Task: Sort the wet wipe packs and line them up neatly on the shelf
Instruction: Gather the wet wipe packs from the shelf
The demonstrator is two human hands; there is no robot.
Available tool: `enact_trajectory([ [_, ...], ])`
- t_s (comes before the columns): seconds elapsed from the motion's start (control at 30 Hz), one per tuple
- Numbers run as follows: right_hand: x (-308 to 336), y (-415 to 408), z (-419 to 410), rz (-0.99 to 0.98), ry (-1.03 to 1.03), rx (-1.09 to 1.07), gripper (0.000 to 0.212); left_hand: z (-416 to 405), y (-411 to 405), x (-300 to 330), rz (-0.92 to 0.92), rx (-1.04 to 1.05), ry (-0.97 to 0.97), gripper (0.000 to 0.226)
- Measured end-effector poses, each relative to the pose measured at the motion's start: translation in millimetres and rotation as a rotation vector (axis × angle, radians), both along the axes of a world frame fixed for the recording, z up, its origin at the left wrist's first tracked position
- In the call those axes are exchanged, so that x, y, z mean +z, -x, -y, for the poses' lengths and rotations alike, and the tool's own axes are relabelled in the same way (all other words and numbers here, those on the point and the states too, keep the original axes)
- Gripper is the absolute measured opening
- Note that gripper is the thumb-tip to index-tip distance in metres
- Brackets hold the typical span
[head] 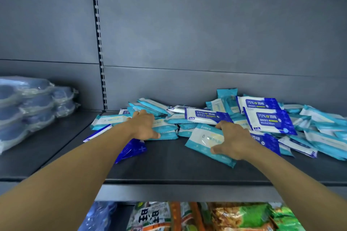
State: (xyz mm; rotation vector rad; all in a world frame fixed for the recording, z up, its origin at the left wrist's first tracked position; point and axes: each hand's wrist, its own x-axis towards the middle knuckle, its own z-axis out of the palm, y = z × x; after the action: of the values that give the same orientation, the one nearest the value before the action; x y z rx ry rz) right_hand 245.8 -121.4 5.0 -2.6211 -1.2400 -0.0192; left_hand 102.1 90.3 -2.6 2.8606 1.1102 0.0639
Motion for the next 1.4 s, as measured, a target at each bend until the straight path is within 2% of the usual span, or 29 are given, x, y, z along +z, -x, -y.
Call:
enact_trajectory([
  [0.2,0,-3,1,-0.090,-0.062,-0.015,0.062,-9,2,-3,-0.007,-0.070,0.072,0.072],
  [0.27,1,-4,0,-0.107,-0.075,-0.002,0.058,-8,3,-8,0.028,-0.106,0.092,0.067],
  [0.43,6,2,-4,-0.248,-0.126,0.135,0.033,-7,13,-5,0.055,-0.200,0.067,0.055],
  [0.5,10,8,-7,-0.316,-0.187,0.189,0.024,-11,15,-3,0.128,-0.202,0.047,0.046],
  [0.57,17,15,-13,-0.341,-0.259,0.208,0.017,-17,17,1,0.255,-0.144,0.011,0.043],
  [0.7,31,18,-37,-0.189,-0.354,0.174,0.017,-42,16,15,0.434,0.037,-0.035,0.049],
  [0.8,33,19,-60,-0.154,-0.369,0.153,0.020,-61,8,24,0.486,0.083,0.064,0.056],
  [0.9,31,19,-81,-0.093,-0.402,0.121,0.023,-72,0,25,0.590,0.141,0.221,0.052],
  [1.03,25,20,-98,-0.100,-0.463,0.093,0.025,-84,-18,18,0.723,0.241,0.367,0.058],
  [1.2,23,20,-102,-0.025,-0.412,0.081,0.027,-93,-42,15,0.810,0.437,0.461,0.070],
  [1.4,21,9,-109,0.023,-0.423,0.057,0.025,-94,-48,14,0.871,0.551,0.507,0.057],
])
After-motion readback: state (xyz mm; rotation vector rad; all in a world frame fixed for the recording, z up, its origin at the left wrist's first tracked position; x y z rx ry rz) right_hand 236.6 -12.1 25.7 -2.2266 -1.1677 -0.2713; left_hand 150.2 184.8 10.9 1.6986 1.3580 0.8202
